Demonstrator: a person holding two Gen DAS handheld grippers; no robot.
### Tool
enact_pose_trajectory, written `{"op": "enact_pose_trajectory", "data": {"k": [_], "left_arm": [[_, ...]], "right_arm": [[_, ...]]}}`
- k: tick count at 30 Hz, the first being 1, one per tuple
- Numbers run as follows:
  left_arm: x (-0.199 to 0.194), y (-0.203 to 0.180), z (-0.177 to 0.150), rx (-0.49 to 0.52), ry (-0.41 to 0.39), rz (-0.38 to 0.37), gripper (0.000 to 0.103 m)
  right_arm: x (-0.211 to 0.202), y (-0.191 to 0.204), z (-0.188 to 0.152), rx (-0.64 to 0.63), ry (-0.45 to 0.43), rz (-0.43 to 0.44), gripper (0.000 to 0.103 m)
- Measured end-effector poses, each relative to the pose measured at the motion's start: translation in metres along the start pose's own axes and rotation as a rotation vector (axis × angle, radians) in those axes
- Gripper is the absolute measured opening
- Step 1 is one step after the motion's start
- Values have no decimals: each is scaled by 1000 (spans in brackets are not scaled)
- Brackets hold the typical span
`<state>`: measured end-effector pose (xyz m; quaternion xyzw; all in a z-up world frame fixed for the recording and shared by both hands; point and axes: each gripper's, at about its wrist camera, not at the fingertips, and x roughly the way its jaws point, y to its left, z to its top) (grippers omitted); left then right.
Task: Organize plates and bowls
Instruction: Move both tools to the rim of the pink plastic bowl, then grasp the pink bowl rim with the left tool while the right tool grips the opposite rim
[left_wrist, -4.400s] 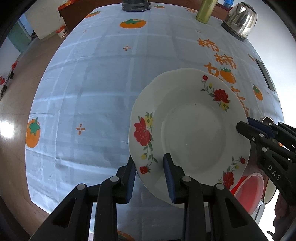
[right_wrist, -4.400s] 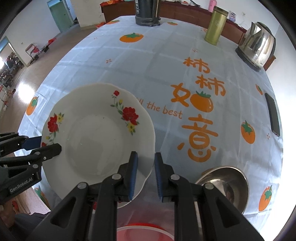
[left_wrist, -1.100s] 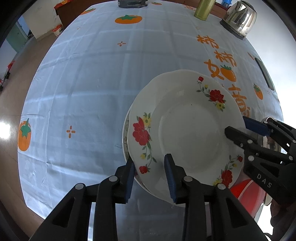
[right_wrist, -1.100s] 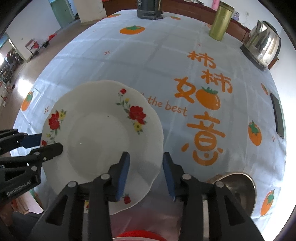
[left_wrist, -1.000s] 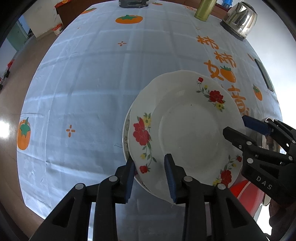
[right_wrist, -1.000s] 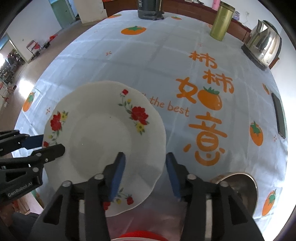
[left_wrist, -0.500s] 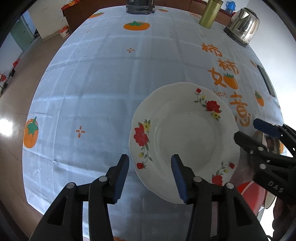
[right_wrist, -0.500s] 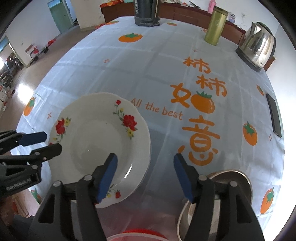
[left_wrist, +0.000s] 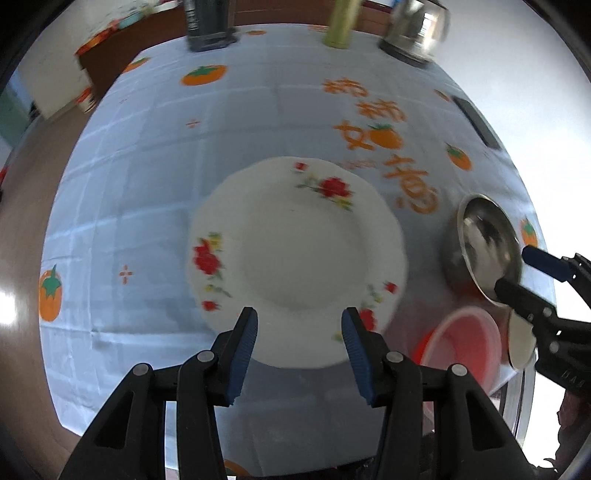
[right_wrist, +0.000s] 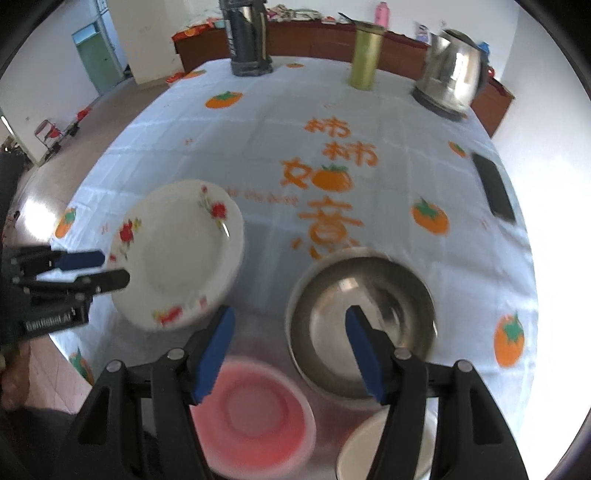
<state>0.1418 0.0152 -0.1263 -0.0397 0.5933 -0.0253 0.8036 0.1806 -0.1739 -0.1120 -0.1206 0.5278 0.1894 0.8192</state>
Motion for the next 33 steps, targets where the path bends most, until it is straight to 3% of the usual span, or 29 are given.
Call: {"op": "enact_pose_trajectory", "data": {"k": [5, 10, 14, 18, 33], "left_arm": [[-2, -28, -11, 87, 11, -47, 50], [0, -51, -24, 156, 38, -117, 50], [6, -66, -34, 196, 59, -143, 40], [14, -73, -40, 206, 98, -170, 28], [33, -81, -45, 199, 185, -193, 27]], "right_arm": [[-8, -10, -38, 35, 40, -9, 53], [-8, -16, -67, 68, 80, -4, 35], [-7, -19, -83, 97, 95, 11, 27], [-1, -21, -93, 111, 110, 39, 23], [11, -27, -100, 97, 133, 65, 16]]}}
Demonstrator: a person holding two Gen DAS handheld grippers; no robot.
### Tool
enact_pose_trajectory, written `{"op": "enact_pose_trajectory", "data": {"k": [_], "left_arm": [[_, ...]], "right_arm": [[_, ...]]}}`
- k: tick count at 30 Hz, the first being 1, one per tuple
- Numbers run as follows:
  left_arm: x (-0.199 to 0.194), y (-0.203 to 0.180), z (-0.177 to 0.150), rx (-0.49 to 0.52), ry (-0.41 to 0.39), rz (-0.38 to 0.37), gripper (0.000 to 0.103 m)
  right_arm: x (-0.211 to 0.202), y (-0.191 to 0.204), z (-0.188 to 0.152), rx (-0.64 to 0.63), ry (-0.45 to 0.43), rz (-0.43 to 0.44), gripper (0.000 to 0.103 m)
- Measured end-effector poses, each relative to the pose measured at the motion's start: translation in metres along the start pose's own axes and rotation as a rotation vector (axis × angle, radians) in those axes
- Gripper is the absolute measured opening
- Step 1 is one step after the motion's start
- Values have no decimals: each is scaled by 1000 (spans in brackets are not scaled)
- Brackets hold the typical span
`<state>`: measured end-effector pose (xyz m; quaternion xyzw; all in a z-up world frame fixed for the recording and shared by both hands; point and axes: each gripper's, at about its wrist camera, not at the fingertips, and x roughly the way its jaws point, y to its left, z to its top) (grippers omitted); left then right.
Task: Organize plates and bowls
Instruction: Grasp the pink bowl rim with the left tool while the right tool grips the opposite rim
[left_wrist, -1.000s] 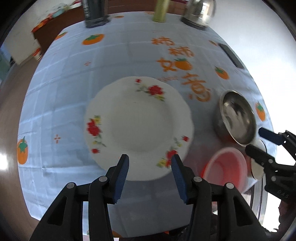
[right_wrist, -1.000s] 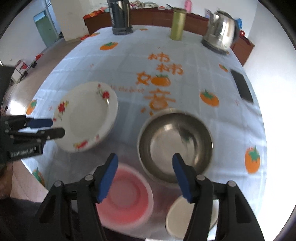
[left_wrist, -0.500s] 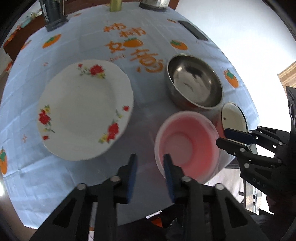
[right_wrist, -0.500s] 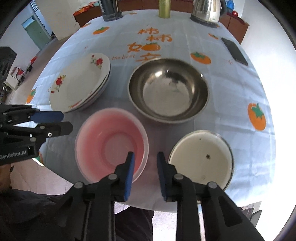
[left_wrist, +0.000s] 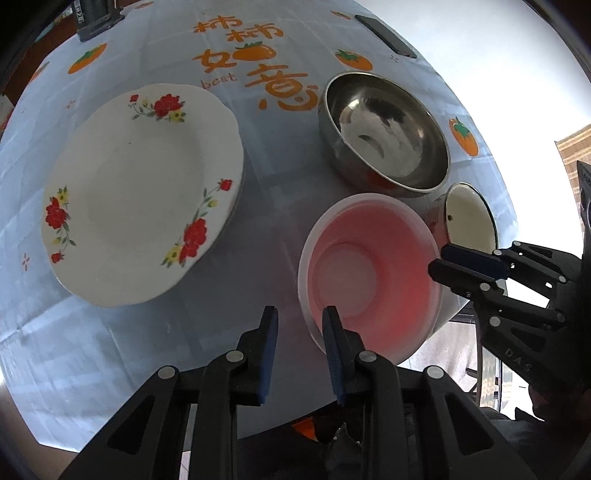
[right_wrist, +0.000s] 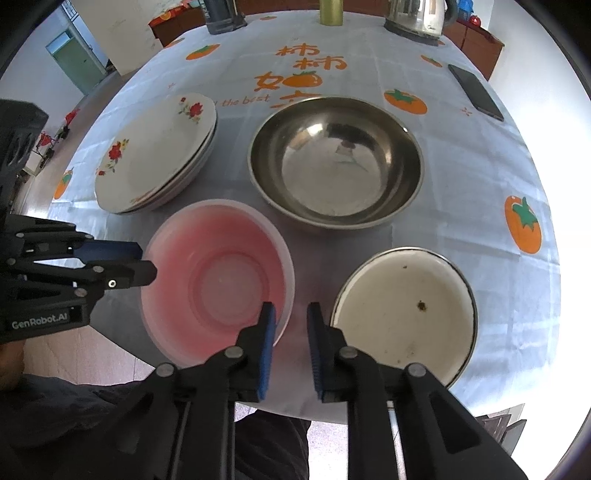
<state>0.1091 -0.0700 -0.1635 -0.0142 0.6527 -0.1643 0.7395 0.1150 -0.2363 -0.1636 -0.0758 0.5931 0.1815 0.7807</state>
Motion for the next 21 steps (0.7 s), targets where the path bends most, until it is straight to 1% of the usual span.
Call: {"op": "enact_pose_trajectory", "data": {"k": [2, 3, 14, 21], "left_arm": [[1, -2, 1, 6, 4, -6, 20], [3, -4, 1, 10, 13, -12, 13], [6, -4, 2, -3, 26, 7, 12], [-4, 0, -1, -16, 6, 16, 12]], "right_arm": [[3, 0, 0, -3, 3, 4, 13], [4, 1, -1, -7, 5, 8, 11], [0, 4, -2, -21, -7, 37, 10], [-8, 10, 0, -41, -20, 47, 10]]}}
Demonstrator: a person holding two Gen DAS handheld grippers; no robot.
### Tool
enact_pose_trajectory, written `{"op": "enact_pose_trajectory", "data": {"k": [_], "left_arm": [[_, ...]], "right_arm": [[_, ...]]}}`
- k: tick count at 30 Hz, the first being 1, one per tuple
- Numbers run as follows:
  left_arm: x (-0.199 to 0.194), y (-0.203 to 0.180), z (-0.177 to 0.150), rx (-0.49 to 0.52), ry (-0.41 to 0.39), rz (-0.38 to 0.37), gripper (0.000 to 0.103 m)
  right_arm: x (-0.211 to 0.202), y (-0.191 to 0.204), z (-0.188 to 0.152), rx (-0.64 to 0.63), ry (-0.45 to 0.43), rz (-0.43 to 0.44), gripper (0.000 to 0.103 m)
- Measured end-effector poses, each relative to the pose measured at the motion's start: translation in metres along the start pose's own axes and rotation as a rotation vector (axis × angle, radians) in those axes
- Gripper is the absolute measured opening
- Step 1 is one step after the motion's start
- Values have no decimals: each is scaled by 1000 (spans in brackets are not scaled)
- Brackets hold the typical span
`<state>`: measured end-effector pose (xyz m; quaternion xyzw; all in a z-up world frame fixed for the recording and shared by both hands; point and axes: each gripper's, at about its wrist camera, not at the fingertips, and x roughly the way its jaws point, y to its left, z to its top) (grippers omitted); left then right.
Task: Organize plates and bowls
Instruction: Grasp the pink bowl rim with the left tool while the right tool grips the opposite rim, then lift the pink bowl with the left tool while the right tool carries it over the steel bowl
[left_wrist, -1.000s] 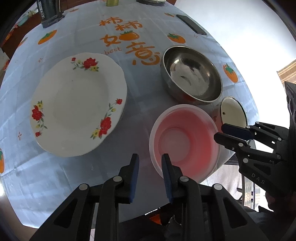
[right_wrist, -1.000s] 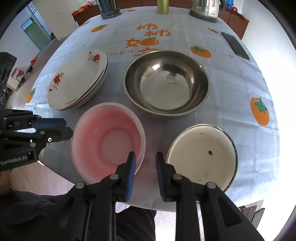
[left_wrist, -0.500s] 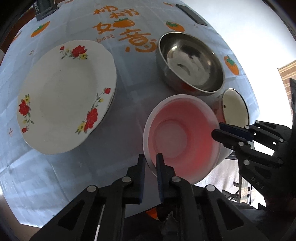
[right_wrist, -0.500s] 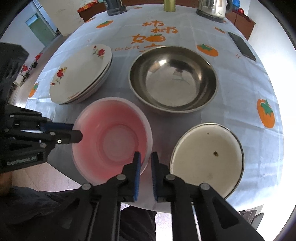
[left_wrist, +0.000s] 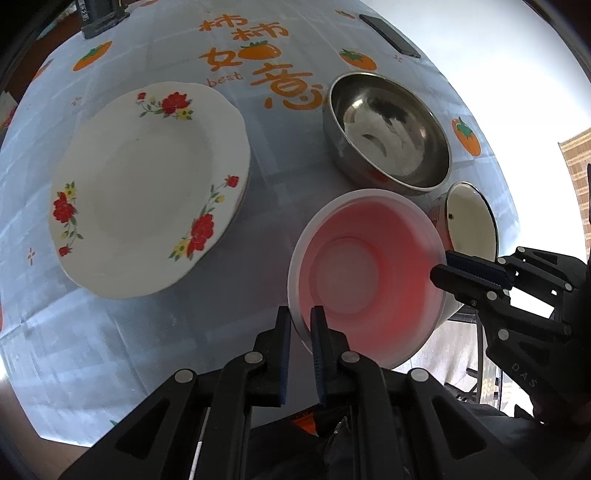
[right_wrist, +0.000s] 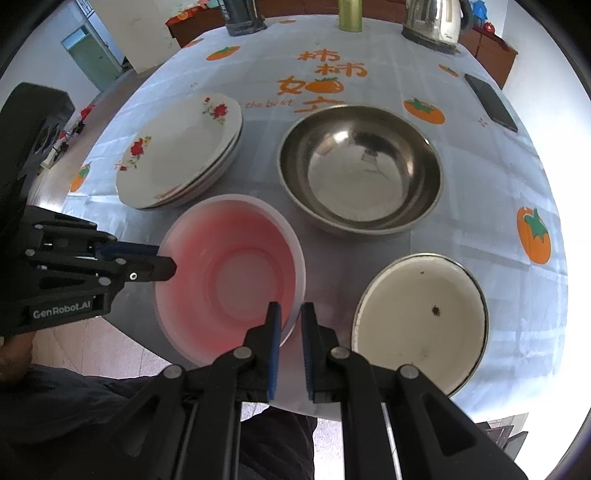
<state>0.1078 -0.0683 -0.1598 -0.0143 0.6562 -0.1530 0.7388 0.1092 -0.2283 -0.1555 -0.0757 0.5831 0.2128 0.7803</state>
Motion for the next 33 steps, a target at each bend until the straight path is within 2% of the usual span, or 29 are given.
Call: {"op": "enact_pose_trajectory", "data": {"k": [16, 33], "left_arm": [[-39, -1, -1, 37, -139, 92, 11], [-63, -13, 24, 48, -208, 86, 11]], "right_arm": [[-29, 15, 7, -58, -83, 20, 11], [-51, 1, 25, -18, -161, 15, 11]]}}
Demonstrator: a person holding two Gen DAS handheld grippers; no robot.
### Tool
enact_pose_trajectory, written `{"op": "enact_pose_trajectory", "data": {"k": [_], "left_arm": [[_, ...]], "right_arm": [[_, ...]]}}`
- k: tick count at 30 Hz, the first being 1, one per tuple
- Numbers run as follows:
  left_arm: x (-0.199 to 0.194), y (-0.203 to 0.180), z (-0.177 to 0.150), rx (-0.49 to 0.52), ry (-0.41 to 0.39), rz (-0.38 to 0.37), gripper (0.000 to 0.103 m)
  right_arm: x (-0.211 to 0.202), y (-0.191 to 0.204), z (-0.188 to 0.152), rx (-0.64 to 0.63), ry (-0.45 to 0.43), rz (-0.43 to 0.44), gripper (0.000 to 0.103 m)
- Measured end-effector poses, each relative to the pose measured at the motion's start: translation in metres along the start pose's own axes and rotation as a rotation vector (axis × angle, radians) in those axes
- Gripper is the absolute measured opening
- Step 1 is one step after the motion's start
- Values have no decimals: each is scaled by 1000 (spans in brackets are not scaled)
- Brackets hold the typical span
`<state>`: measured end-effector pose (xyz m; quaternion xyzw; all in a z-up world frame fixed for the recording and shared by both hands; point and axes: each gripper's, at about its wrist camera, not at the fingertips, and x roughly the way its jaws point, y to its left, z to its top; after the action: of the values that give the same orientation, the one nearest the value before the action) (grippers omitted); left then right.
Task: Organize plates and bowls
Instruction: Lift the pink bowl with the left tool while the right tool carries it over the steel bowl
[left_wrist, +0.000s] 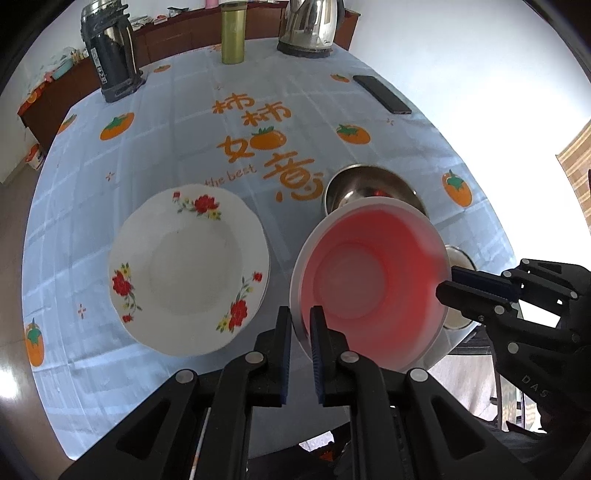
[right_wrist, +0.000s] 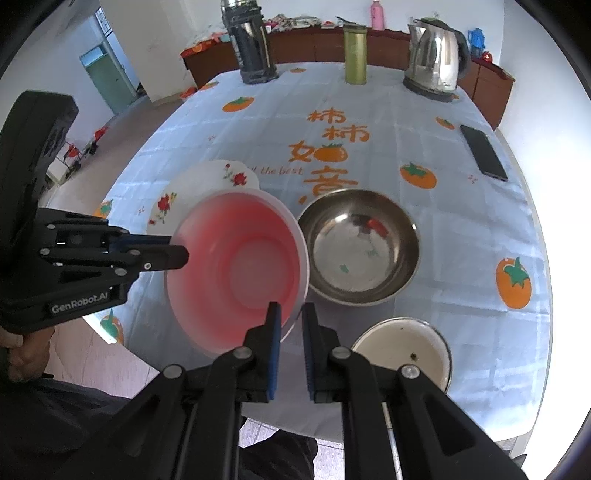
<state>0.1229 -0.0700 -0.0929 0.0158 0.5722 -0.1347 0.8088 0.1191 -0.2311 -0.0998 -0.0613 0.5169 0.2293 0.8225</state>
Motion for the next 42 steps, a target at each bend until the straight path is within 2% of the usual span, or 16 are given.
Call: {"op": "enact_pose_trajectory", "data": {"k": [14, 42], "left_arm": [[2, -17, 24, 25, -5, -27, 11], [1, -30, 53, 32, -20, -26, 11]], "right_arm": [[-11, -24, 9, 46, -42, -33, 11], [-25, -49, 24, 66, -100, -48, 11]]}}
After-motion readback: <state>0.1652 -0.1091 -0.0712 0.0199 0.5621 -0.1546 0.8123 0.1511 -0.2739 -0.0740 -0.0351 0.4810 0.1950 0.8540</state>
